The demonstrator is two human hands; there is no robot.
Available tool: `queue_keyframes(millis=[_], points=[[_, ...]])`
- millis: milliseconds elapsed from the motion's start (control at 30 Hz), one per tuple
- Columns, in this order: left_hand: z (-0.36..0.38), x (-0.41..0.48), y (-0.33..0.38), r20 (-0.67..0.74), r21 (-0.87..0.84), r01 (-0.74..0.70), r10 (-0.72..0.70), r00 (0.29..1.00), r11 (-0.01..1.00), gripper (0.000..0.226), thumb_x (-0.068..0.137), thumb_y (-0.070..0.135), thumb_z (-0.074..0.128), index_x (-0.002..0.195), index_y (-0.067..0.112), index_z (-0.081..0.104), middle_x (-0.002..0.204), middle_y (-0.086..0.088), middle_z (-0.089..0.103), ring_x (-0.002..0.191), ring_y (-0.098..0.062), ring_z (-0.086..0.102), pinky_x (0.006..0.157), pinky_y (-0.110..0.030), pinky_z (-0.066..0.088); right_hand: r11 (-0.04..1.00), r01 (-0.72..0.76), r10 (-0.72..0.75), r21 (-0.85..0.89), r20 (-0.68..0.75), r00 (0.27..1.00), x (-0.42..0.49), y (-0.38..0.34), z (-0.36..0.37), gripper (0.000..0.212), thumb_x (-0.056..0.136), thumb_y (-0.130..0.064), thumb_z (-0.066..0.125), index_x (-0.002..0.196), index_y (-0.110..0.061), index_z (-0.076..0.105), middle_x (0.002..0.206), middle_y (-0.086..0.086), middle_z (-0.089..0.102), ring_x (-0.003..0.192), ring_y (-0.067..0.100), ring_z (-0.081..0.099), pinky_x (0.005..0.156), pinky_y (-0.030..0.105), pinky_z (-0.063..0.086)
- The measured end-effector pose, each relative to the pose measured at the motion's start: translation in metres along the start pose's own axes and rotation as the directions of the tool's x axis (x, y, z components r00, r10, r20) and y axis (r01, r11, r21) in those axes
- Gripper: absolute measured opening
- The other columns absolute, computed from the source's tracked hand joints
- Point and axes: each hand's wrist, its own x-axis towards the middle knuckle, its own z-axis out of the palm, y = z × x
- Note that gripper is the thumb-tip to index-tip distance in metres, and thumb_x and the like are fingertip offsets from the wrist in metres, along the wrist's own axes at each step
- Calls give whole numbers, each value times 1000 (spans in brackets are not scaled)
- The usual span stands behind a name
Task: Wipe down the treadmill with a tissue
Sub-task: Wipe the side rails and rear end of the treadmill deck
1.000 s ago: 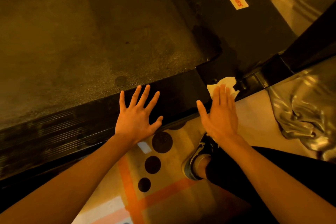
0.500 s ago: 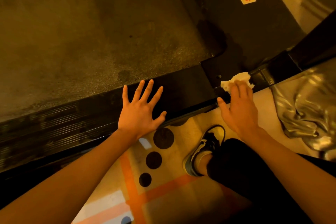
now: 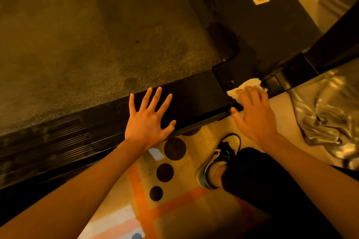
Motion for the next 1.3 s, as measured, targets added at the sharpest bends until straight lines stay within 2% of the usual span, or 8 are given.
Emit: queue_keyframes(millis=[200, 367, 533, 700, 900, 1000, 1167, 1300], points=[[1, 0, 0, 2, 2, 5, -5, 1000, 1000, 80, 97, 75, 17, 166, 36, 7, 174, -5, 4, 160, -29, -4, 122, -69, -3, 987, -133, 138, 91, -54, 989, 3, -17, 2, 64, 95, -52, 41, 140, -8, 52, 147, 20, 46, 143, 45, 32, 107, 55, 42], [0, 0, 0, 9, 1, 10, -10, 1000, 1000, 80, 97, 76, 16, 165, 36, 8, 174, -4, 3, 160, -29, -4, 123, -69, -4, 1000, -4, 4, 11, -8, 1000, 1, -4, 4, 64, 93, -52, 41, 140, -11, 54, 143, 21, 49, 136, 46, 38, 103, 56, 46], [-2, 0, 1, 19, 7, 11, -11, 1000, 1000, 80, 96, 76, 14, 166, 36, 6, 174, -4, 1, 160, -29, -6, 122, -69, -4, 979, -194, 195, 66, -7, 981, 3, -15, 4, 74, 100, -55, 37, 153, -3, 40, 160, 23, 37, 152, 44, 22, 122, 55, 26], [0, 0, 1, 20, 8, 8, -8, 1000, 1000, 80, 97, 76, 15, 165, 36, 5, 174, -3, 1, 160, -28, -7, 122, -69, -4, 998, -54, 53, 41, 30, 998, -22, -39, 28, 91, 96, -66, 23, 162, -5, 23, 169, 18, 21, 158, 38, 12, 125, 55, 24], [-2, 0, 1, 30, 13, 13, -13, 999, 1000, 80, 96, 76, 13, 165, 37, 4, 174, -4, 0, 160, -28, -7, 122, -69, -4, 932, -333, 342, 143, -39, 939, 8, -20, 22, 91, 97, -67, 13, 165, -9, 9, 173, 14, 6, 160, 31, -1, 129, 54, 13], [-1, 0, 1, 26, 12, 13, -14, 1000, 1000, 80, 96, 76, 14, 165, 37, 5, 174, -3, 0, 160, -28, -8, 122, -69, -3, 973, -203, 207, 111, -32, 978, -9, -55, 34, 87, 99, -65, 18, 166, -10, 6, 174, 11, 1, 160, 32, -5, 129, 49, 10], [-1, 0, 1, 27, 10, 14, -14, 1000, 1000, 80, 96, 76, 13, 165, 37, 3, 174, -3, -1, 160, -28, -8, 123, -68, -5, 1000, 4, -4, -22, -28, 1000, -22, -37, 36, 77, 101, -59, 24, 165, -17, 19, 173, 12, 14, 160, 33, 6, 125, 53, 25], [-2, 0, 1, 28, 3, 15, -15, 1000, 1000, 80, 96, 76, 12, 165, 37, 4, 174, -3, -1, 160, -28, -8, 123, -68, -5, 991, -135, 135, 15, -45, 990, -8, -17, 33, 81, 101, -62, 16, 166, -15, 7, 173, 11, 7, 160, 29, 2, 129, 53, 13]])
